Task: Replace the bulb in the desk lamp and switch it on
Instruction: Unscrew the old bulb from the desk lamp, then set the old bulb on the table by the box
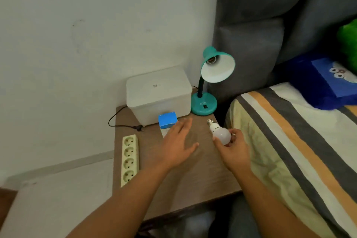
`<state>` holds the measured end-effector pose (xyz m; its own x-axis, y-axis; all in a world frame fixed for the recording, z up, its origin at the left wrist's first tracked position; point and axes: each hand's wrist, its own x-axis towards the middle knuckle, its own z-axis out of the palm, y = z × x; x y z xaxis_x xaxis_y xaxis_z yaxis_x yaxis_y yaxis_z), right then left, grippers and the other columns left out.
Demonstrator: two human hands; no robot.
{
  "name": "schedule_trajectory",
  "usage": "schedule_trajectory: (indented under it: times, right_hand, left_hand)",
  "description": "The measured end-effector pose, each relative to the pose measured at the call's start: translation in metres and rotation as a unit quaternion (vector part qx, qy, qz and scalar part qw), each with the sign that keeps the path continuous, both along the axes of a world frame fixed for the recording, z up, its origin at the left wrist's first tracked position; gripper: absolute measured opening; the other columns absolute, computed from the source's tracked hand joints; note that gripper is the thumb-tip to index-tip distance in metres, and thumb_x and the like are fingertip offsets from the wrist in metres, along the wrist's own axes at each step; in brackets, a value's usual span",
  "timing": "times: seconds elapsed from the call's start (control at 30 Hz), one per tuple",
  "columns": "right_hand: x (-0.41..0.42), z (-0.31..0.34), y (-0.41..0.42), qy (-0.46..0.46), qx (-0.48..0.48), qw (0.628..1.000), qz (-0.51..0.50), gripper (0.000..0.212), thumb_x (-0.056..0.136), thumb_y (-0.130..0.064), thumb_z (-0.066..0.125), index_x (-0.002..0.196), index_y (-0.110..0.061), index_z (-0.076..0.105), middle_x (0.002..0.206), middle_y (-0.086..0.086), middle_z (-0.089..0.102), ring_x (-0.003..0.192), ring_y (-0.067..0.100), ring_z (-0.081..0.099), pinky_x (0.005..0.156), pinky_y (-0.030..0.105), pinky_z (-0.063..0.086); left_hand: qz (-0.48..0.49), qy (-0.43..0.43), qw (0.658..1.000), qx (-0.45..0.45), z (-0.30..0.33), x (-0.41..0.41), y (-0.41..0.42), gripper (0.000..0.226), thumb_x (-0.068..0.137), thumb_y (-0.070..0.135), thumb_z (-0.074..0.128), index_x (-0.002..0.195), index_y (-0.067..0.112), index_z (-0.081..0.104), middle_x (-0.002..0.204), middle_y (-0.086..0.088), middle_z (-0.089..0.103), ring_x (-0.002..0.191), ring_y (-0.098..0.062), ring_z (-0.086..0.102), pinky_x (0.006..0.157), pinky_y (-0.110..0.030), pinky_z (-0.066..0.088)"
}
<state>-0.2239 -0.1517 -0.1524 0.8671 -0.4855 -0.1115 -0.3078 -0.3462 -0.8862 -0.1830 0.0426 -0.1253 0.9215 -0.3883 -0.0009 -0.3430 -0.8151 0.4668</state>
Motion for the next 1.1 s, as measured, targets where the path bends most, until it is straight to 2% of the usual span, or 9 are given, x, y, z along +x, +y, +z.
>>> schedule_trajectory:
  times: [0.1,0.2,0.27,0.37,0.43,0.53,0.67,0.83,1.1]
  right_hand:
    - [-0.005,-0.017,0.007,0.025,-0.016,0.999,0.012,0.053,0.070,-0.046,0.079,0.112,-0.026,0.052,0.096,-0.005,0.063,0.090,0.020,0.066,0.084,0.046,0.056]
    - [0.000,-0.025,0.011,0.036,-0.022,0.999,0.027,0.056,0.073,-0.041,0.080,0.117,-0.019,0.054,0.101,-0.001,0.063,0.094,0.020,0.065,0.077,0.032,0.053]
    - [0.008,-0.029,0.012,0.055,-0.020,0.997,0.041,0.058,0.076,-0.040,0.078,0.123,-0.017,0.052,0.104,0.000,0.063,0.094,0.017,0.063,0.068,0.021,0.044]
    - [0.028,-0.035,0.016,0.072,-0.017,0.996,0.053,0.060,0.075,-0.048,0.076,0.124,-0.025,0.049,0.109,-0.001,0.065,0.098,0.019,0.064,0.077,0.031,0.050]
    - [0.041,-0.039,0.018,0.082,-0.013,0.995,0.056,0.062,0.075,-0.050,0.075,0.124,-0.028,0.046,0.114,-0.001,0.064,0.102,0.020,0.063,0.084,0.036,0.053]
    - [0.061,-0.044,0.021,0.082,-0.024,0.995,0.053,0.061,0.076,-0.048,0.075,0.125,-0.024,0.048,0.116,0.001,0.065,0.102,0.021,0.064,0.084,0.036,0.053]
    - [0.084,-0.052,0.022,0.086,-0.039,0.994,0.049,0.063,0.077,-0.047,0.075,0.127,-0.021,0.048,0.120,0.004,0.064,0.107,0.022,0.063,0.089,0.037,0.052]
    - [0.103,-0.064,0.022,0.089,-0.042,0.994,0.039,0.061,0.075,-0.045,0.078,0.125,-0.022,0.050,0.117,0.002,0.066,0.104,0.021,0.064,0.087,0.034,0.052]
    - [0.110,-0.073,0.027,0.065,-0.059,0.995,0.045,0.064,0.072,-0.045,0.080,0.124,-0.022,0.049,0.119,0.002,0.063,0.108,0.020,0.062,0.093,0.042,0.052]
  left_hand:
    - [0.029,0.046,0.998,0.007,-0.030,-0.017,0.005,0.082,0.093,0.056,0.054,0.158,0.029,0.010,0.165,0.000,0.018,0.151,-0.019,0.017,0.121,-0.040,0.024]
    - [0.046,0.080,0.996,0.012,-0.046,-0.023,0.004,0.081,0.095,0.053,0.052,0.158,0.027,0.009,0.166,0.001,0.014,0.152,-0.020,0.012,0.123,-0.037,0.017]
    - [0.044,0.083,0.995,0.028,-0.054,-0.022,0.000,0.079,0.097,0.052,0.049,0.159,0.025,0.009,0.166,-0.001,0.011,0.153,-0.021,0.008,0.121,-0.034,0.010]
    - [0.028,0.071,0.996,0.055,-0.069,-0.016,-0.005,0.077,0.097,0.053,0.045,0.159,0.023,0.010,0.167,-0.005,0.009,0.153,-0.023,0.004,0.121,-0.034,0.003]
    - [0.015,0.067,0.994,0.080,-0.083,-0.012,-0.007,0.076,0.097,0.057,0.040,0.159,0.025,0.009,0.167,-0.006,0.008,0.153,-0.025,0.000,0.124,-0.041,0.003]
    - [-0.002,0.079,0.990,0.119,-0.102,-0.009,-0.010,0.076,0.097,0.062,0.033,0.158,0.028,0.004,0.167,-0.006,-0.003,0.153,-0.028,-0.008,0.123,-0.049,-0.003]
    - [-0.008,0.059,0.986,0.153,-0.122,-0.011,-0.008,0.073,0.097,0.064,0.025,0.157,0.031,0.001,0.167,-0.006,-0.008,0.152,-0.030,-0.013,0.121,-0.049,-0.010]
    - [0.009,0.027,0.988,0.155,-0.134,-0.013,-0.008,0.072,0.095,0.066,0.020,0.158,0.033,0.007,0.167,-0.003,-0.005,0.153,-0.027,-0.013,0.123,-0.048,-0.006]
    - [0.021,0.024,0.989,0.145,-0.137,-0.014,-0.009,0.072,0.095,0.066,0.023,0.158,0.033,0.011,0.167,-0.002,-0.002,0.153,-0.026,-0.011,0.123,-0.049,-0.003]
